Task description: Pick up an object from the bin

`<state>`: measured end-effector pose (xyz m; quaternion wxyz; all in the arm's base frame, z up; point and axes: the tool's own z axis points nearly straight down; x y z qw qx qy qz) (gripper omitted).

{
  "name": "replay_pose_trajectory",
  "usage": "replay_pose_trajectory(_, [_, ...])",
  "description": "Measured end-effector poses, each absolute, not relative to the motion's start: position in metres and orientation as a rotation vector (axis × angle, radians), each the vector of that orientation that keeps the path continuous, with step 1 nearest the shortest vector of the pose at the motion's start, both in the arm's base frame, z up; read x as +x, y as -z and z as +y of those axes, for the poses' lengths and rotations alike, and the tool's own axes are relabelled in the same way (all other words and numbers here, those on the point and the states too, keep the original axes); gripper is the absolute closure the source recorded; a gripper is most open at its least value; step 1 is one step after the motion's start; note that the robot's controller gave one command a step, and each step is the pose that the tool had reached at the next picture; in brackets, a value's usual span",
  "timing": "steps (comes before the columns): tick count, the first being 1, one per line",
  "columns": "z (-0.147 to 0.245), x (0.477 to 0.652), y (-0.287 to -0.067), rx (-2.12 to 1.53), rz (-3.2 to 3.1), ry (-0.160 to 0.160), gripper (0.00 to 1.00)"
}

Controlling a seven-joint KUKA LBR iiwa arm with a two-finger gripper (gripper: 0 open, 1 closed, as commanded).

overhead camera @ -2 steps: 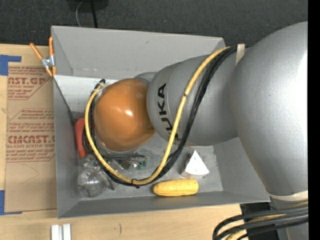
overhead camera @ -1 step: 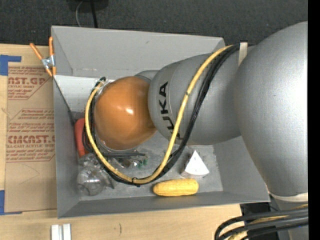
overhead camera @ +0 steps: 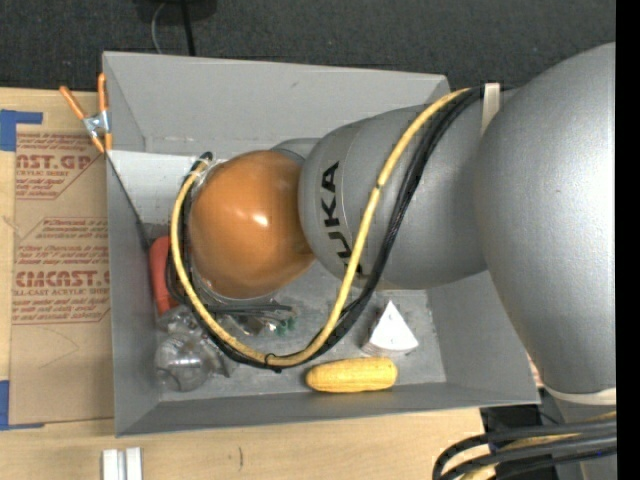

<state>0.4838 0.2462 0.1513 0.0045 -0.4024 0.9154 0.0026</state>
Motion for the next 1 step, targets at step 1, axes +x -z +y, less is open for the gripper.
replay_pose_trajectory(1, [0.2466, 0.4841, -0.1585, -1.259, 2.866, -0.008, 1.0])
